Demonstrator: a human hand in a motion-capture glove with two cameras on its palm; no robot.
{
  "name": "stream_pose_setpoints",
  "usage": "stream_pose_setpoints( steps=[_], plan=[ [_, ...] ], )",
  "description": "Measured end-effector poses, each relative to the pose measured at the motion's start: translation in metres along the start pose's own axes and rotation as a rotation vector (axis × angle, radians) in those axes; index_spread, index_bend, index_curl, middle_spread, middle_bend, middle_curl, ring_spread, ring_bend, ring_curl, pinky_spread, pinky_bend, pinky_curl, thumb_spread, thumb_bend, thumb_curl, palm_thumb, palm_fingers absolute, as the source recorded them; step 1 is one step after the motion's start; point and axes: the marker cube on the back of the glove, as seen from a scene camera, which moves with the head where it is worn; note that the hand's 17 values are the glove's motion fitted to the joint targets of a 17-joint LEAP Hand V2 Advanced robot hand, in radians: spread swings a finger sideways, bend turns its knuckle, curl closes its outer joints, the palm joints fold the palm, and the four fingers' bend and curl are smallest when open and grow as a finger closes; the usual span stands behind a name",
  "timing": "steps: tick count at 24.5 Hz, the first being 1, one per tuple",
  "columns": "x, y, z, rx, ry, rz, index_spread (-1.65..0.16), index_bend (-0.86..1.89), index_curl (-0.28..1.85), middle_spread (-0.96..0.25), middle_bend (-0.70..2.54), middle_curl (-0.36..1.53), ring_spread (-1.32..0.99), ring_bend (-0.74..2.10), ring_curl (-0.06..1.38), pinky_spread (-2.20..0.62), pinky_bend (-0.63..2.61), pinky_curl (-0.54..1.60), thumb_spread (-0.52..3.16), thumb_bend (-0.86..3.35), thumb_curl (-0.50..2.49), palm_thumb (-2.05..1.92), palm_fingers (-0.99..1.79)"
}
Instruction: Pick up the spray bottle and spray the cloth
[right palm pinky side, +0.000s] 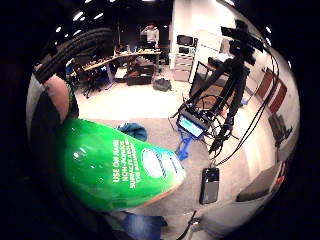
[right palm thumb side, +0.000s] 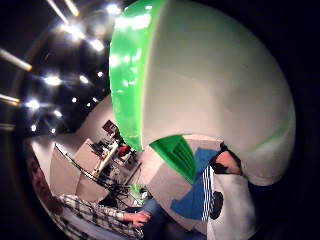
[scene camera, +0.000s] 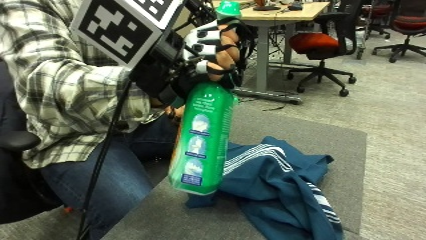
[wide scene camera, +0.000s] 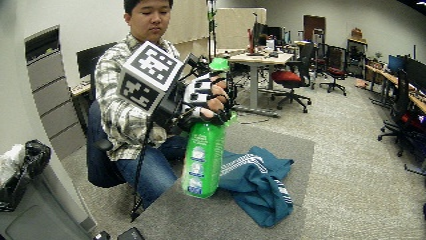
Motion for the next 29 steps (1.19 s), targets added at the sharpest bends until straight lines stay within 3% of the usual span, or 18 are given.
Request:
stream_pose_setpoints(
  steps=[12, 23, 29],
  plan=[
    [-0.050, 0.038, 0.030, -0.204, 0.181, -0.258, -0.27, 0.28, 0.65, -0.17, 0.51, 0.59, -0.22, 0.57, 0.52, -0.15, 0.38, 0.42, 0.26, -0.03, 0.78, 1.07, 1.21],
    [-0.060, 0.091, 0.066, -0.428, 0.334, -0.399, -0.27, 0.27, 0.66, -0.17, 0.51, 0.60, -0.22, 0.56, 0.52, -0.15, 0.38, 0.42, 0.26, -0.03, 0.79, 1.06, 1.22],
    [-0.063, 0.107, 0.077, -0.461, 0.398, -0.472, -0.27, 0.26, 0.66, -0.17, 0.51, 0.60, -0.22, 0.56, 0.53, -0.16, 0.37, 0.42, 0.26, -0.03, 0.79, 1.06, 1.21]
  ],
)
